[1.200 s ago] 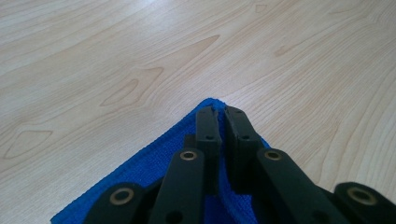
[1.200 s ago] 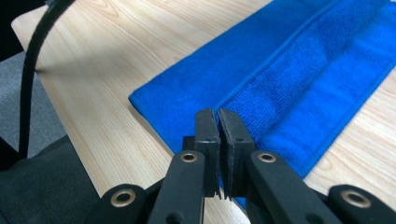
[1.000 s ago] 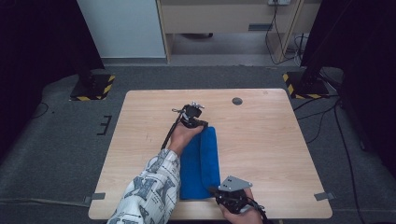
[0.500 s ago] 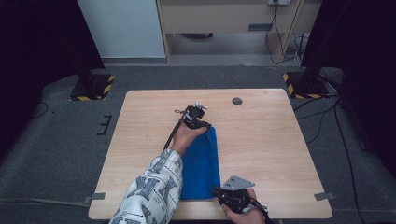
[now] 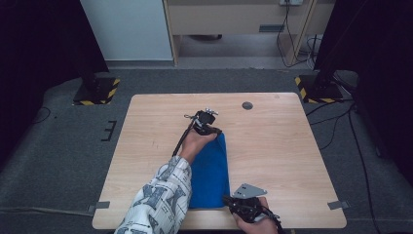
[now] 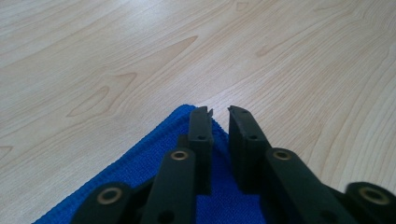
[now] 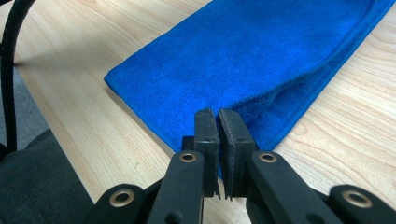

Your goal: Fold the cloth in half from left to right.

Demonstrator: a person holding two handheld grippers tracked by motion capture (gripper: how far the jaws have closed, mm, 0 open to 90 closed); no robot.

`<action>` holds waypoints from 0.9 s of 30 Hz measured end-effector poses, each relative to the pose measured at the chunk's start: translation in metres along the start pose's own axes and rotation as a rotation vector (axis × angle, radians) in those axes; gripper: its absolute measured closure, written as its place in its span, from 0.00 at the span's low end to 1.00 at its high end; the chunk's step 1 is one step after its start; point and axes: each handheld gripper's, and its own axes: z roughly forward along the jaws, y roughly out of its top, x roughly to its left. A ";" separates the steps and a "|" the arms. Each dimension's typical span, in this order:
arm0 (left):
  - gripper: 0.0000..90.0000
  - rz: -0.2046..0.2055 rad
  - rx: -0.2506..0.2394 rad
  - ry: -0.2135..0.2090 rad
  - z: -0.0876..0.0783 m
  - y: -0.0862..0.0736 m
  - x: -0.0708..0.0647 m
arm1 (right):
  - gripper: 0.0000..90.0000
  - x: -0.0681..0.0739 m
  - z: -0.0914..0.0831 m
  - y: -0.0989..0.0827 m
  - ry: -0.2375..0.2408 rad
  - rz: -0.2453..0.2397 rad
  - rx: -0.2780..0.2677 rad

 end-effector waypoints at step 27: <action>0.18 0.074 -0.090 -0.012 -0.062 -0.031 0.025 | 0.23 -0.055 0.017 0.054 -0.058 0.000 -0.002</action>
